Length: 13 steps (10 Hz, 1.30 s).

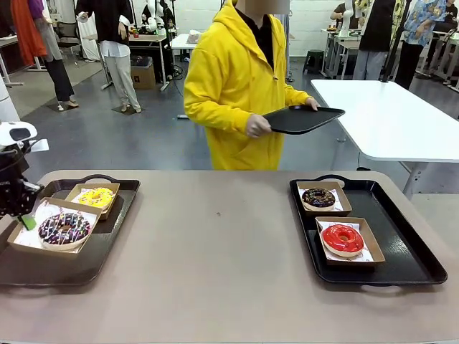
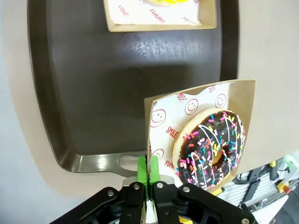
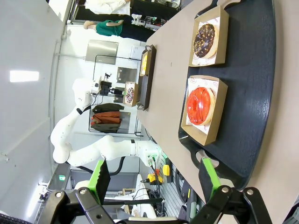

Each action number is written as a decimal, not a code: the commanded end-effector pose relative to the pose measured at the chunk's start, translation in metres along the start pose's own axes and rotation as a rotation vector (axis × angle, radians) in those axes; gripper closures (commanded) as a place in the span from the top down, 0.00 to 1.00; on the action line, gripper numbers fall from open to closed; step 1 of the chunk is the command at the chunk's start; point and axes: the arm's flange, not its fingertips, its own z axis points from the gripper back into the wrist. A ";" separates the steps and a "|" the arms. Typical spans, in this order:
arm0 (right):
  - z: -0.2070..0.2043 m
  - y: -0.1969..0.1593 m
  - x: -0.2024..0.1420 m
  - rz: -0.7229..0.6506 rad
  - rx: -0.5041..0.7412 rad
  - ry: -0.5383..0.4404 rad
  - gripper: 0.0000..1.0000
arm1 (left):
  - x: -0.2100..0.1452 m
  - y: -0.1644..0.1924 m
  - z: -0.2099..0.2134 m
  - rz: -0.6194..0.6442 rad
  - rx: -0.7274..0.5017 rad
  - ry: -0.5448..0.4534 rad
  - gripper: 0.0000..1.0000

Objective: Individually package the donuts and arrange them on the tray.
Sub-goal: Place the picked Paper togo box on the Handle tray.

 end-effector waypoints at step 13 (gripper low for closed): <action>0.000 0.001 -0.001 -0.005 0.003 0.000 1.00 | 0.025 0.014 -0.044 0.036 0.122 0.017 0.57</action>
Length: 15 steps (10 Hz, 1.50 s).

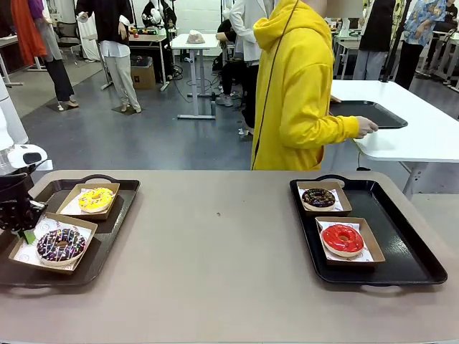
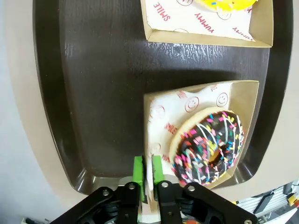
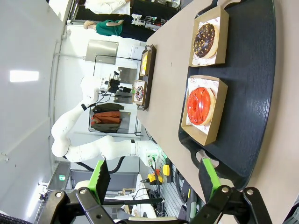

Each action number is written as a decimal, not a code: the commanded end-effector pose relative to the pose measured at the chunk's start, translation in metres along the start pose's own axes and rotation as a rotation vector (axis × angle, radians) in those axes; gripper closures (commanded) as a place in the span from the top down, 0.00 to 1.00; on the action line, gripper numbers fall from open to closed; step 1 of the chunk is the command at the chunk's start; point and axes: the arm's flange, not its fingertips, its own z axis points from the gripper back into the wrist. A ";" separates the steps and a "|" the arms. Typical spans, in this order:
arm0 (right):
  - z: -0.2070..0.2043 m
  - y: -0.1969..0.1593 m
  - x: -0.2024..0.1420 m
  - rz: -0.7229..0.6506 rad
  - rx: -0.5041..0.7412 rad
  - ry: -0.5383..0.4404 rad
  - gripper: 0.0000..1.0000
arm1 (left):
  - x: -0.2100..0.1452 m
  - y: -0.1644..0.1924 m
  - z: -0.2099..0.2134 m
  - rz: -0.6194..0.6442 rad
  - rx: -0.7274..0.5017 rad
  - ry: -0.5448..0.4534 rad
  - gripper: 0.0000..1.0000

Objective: Individually package the donuts and arrange them on the tray.
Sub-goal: Place the picked Paper togo box on the Handle tray.

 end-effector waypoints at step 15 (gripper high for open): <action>0.001 0.001 -0.001 -0.005 0.003 0.000 1.00 | -0.042 0.064 0.088 -0.153 -0.708 -0.198 1.00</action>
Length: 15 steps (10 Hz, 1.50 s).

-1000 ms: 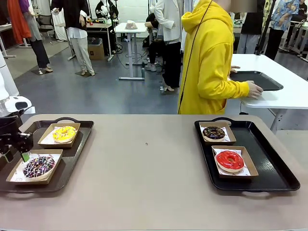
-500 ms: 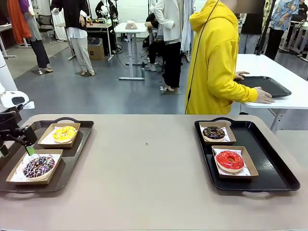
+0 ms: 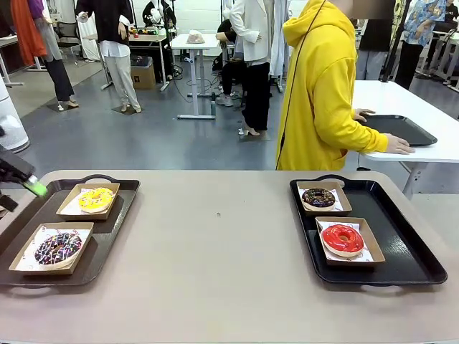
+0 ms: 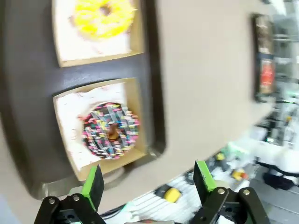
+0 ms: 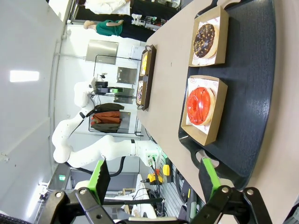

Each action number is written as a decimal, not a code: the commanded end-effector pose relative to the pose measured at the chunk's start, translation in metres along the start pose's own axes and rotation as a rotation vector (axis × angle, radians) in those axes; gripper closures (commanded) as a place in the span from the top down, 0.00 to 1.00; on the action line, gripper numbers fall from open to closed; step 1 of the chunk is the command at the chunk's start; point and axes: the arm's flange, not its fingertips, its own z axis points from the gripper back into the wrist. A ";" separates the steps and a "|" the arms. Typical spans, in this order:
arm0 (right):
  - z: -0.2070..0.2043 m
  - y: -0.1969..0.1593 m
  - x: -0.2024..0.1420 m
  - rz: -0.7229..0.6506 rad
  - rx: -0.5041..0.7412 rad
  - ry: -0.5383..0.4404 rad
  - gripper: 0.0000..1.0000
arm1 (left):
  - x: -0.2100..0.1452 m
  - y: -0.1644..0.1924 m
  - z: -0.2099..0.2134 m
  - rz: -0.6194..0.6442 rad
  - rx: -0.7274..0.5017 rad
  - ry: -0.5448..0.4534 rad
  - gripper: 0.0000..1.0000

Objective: Individually package the donuts and arrange them on the tray.
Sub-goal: Place the picked Paper togo box on the Handle tray.

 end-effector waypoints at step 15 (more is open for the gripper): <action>0.001 0.001 -0.001 -0.004 0.003 -0.001 1.00 | -0.089 0.179 0.072 0.174 -0.591 -0.220 1.00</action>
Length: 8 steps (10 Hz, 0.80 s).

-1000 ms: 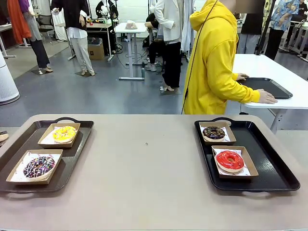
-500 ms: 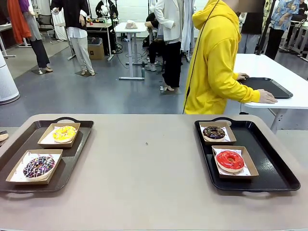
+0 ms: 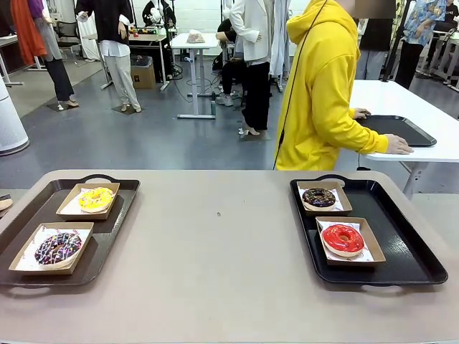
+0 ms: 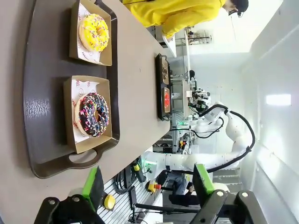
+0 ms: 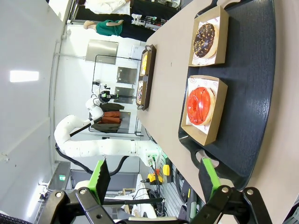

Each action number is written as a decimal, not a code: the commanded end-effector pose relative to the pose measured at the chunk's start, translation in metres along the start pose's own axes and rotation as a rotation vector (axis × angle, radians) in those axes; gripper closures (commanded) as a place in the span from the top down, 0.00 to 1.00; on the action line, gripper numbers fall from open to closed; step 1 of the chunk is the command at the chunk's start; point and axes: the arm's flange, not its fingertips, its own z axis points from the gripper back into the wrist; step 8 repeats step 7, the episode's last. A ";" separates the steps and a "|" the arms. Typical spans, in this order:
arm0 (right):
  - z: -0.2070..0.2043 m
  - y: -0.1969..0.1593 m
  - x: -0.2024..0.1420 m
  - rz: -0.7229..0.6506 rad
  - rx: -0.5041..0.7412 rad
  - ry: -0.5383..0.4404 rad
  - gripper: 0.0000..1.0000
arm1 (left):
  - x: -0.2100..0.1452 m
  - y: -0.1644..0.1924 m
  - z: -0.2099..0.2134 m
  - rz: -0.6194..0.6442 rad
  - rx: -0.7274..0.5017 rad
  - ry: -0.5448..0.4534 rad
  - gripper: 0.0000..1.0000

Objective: Individually package the donuts and arrange them on the tray.
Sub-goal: Place the picked Paper togo box on the Handle tray.

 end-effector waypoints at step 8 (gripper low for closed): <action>0.001 0.001 -0.001 -0.004 0.003 -0.001 1.00 | -0.003 -0.003 -0.002 -0.010 0.005 -0.017 1.00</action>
